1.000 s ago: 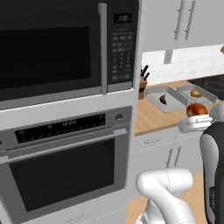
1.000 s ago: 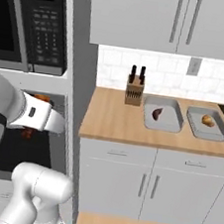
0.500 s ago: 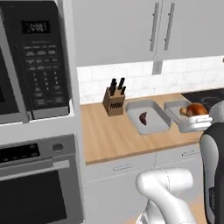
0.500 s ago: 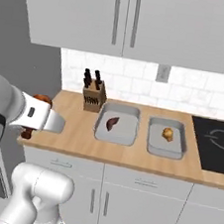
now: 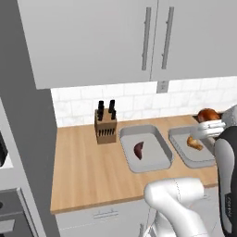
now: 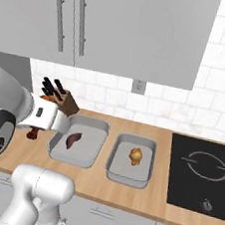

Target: Place one potato and one chicken drumstick in each tupperware on the nearby counter, to pack two identical lunches.

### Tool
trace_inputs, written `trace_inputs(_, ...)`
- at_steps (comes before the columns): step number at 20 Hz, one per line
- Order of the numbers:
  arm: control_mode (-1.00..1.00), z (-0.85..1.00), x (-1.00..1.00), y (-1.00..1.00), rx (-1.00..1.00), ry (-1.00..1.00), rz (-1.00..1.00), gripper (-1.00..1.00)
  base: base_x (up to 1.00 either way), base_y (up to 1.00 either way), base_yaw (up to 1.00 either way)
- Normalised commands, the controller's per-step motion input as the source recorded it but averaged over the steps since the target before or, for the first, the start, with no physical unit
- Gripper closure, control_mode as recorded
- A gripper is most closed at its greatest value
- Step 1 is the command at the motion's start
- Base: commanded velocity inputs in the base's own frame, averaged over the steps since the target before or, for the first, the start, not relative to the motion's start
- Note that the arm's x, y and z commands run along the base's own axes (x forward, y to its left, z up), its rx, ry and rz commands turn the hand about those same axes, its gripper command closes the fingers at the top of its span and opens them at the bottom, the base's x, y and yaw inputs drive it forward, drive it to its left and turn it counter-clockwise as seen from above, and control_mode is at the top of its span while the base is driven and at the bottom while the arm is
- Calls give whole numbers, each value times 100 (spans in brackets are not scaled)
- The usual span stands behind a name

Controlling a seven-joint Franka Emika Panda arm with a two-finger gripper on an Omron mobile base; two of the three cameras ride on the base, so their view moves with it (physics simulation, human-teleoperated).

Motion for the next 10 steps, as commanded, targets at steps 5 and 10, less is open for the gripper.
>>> trace_inputs(5,-100,-99,92,5,4,12,1,100,0,0,0)
trace_inputs(10,-100,-100,100,27,6,21,0,100,0,0,0)
